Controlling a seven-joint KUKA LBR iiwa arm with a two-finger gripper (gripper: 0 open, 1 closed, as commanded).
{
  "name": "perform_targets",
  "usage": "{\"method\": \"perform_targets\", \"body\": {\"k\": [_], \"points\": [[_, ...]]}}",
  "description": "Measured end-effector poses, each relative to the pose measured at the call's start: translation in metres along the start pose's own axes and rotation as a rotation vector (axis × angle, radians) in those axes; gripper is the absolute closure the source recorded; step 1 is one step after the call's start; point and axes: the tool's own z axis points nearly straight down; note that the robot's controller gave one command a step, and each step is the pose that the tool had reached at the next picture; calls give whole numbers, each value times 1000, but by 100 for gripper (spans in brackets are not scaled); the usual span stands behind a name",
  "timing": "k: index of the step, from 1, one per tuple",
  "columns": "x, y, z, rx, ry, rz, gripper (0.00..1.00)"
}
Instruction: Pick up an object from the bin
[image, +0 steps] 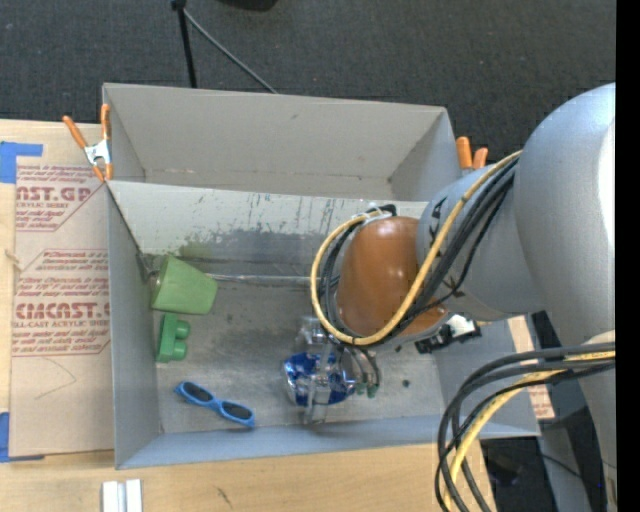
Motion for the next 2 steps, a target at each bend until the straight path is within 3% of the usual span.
{"method": "perform_targets", "body": {"k": [1,2], "points": [[1,3,0,-3,1,-5,100],[-11,11,-148,-4,-10,-18,100]]}}
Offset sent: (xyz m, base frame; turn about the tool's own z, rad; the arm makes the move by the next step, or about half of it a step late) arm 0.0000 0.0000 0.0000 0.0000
